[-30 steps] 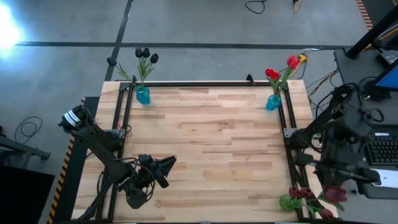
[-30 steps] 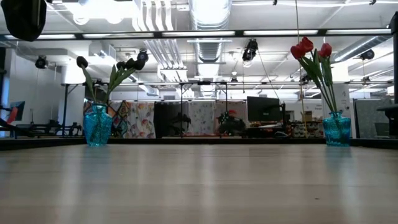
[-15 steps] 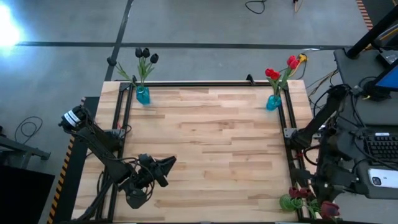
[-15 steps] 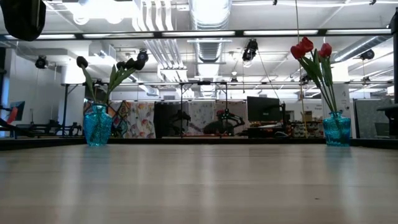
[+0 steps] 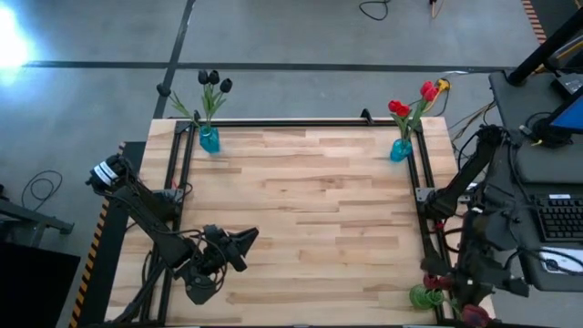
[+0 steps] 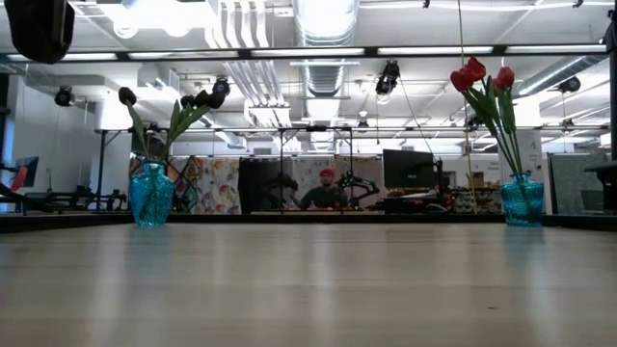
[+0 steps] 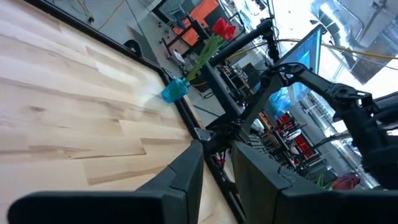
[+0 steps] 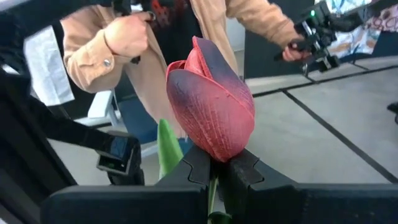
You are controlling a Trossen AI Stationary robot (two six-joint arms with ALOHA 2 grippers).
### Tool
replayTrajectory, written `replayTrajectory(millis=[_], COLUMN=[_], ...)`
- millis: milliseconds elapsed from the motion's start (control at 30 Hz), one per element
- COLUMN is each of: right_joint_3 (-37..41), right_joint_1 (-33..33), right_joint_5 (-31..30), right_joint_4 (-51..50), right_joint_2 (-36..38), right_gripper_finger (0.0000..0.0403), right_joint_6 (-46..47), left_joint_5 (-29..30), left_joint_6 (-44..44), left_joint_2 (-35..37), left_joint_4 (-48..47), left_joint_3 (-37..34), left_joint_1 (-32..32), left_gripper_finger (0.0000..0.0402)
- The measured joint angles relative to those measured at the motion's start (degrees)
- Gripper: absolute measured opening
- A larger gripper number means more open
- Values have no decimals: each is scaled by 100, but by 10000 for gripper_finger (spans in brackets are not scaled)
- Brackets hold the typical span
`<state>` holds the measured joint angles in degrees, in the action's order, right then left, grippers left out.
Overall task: Sort flowers into vase by color
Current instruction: Put the dark red tulip into the green vase
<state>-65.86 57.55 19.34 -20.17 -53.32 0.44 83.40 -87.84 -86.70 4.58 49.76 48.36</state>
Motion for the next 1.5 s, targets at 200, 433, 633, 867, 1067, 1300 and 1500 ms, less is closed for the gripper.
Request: replayTrajectory(millis=[200,433,633,867,1067,1300,1500], right_joint_3=[489,925,1031,918,889,878,678], right_joint_1=[-1,59,171,187,187,187,201], right_joint_5=[-14,-27,12,12,-10,-158,-152], right_joint_4=[316,330,250,237,230,230,51], right_joint_2=[0,-4,-2,-2,-6,-2,0], right_gripper_finger=[12,12,12,16,61,127,147], right_joint_6=[-4,0,231,617,414,265,248], left_joint_5=[0,-80,-192,-195,-224,-356,-353], left_joint_6=[-5,-3,1,6,8,92,322], left_joint_2=[17,21,28,28,33,33,33], left_joint_4=[102,168,190,210,303,289,271], left_joint_3=[2,4,4,4,3,99,184], left_joint_1=[0,0,0,0,0,0,0], left_gripper_finger=[75,75,75,75,75,75,75])
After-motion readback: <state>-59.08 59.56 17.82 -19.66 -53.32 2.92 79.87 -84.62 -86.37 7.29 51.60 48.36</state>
